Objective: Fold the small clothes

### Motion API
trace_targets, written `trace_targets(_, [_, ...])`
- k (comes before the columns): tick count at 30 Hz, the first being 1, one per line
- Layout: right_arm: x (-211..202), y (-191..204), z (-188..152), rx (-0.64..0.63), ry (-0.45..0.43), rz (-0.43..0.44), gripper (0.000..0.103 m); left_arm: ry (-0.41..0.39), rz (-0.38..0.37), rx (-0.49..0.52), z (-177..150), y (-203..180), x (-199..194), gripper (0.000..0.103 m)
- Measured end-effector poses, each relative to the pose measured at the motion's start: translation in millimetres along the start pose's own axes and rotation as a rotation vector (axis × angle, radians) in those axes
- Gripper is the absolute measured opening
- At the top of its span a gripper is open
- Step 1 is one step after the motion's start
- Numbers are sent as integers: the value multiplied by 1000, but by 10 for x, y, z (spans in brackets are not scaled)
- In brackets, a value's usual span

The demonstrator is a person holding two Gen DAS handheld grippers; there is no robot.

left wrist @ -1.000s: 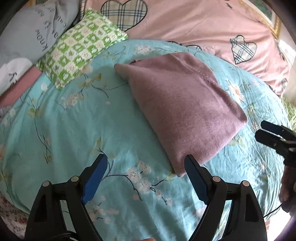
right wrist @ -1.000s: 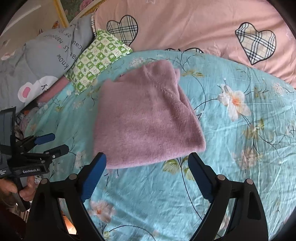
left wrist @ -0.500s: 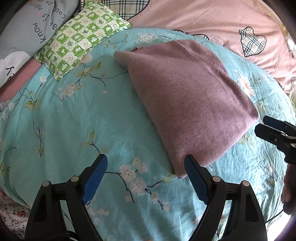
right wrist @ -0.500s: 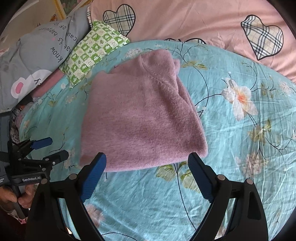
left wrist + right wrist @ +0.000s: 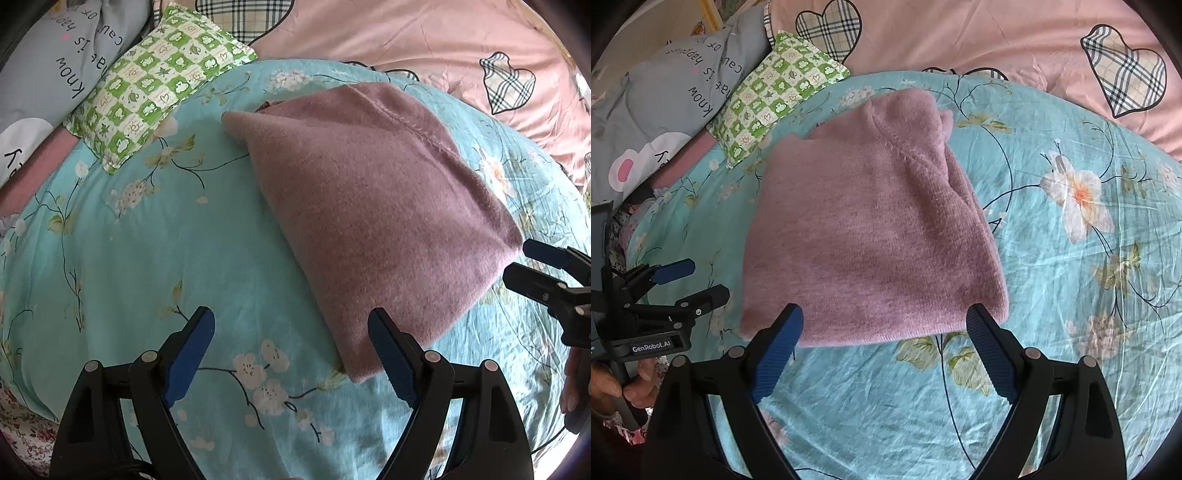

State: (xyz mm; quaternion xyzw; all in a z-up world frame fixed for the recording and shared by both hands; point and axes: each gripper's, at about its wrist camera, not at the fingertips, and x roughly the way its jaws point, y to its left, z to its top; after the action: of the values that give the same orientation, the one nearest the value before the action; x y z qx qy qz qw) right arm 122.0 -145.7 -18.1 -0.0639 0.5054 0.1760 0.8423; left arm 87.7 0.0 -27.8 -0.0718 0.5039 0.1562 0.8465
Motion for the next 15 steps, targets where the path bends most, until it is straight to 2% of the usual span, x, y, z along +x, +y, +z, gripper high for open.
trace_targets(15, [79,45,92,-9,7,11,90,-28,7,4,176,0,-21,86])
